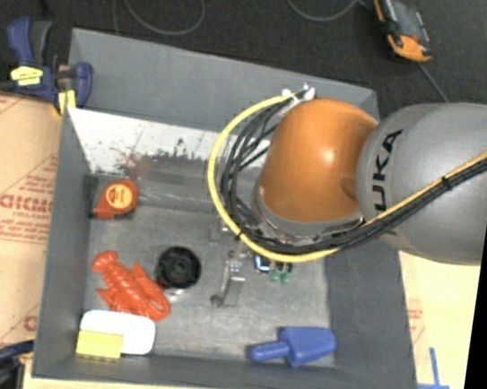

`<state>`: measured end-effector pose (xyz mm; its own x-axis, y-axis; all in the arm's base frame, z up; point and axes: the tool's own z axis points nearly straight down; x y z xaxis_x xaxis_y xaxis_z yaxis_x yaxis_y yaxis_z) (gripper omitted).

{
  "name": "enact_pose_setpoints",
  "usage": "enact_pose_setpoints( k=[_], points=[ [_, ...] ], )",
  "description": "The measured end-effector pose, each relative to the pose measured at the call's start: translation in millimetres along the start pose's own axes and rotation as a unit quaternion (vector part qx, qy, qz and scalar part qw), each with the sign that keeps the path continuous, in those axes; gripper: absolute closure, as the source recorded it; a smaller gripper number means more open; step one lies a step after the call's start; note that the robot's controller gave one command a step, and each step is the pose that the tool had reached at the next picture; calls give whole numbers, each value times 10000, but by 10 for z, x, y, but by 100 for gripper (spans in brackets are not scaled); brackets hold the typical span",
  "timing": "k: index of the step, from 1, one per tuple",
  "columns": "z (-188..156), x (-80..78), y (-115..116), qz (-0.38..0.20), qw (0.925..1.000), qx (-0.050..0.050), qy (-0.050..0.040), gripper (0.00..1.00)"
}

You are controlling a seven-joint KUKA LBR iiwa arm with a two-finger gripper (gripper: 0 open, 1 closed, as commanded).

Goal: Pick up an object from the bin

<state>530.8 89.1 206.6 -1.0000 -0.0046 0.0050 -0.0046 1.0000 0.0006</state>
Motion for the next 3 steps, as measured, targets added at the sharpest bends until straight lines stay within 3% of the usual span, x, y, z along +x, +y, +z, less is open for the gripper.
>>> enact_pose_setpoints(
  k=[1,2,3],
  points=[
    [-44,-17,-7,16,10000,-3,-41,0],
    [650,-266,67,26,10000,-8,-67,0],
    [1187,-373,118,52,10000,5,23,0]
  ],
)
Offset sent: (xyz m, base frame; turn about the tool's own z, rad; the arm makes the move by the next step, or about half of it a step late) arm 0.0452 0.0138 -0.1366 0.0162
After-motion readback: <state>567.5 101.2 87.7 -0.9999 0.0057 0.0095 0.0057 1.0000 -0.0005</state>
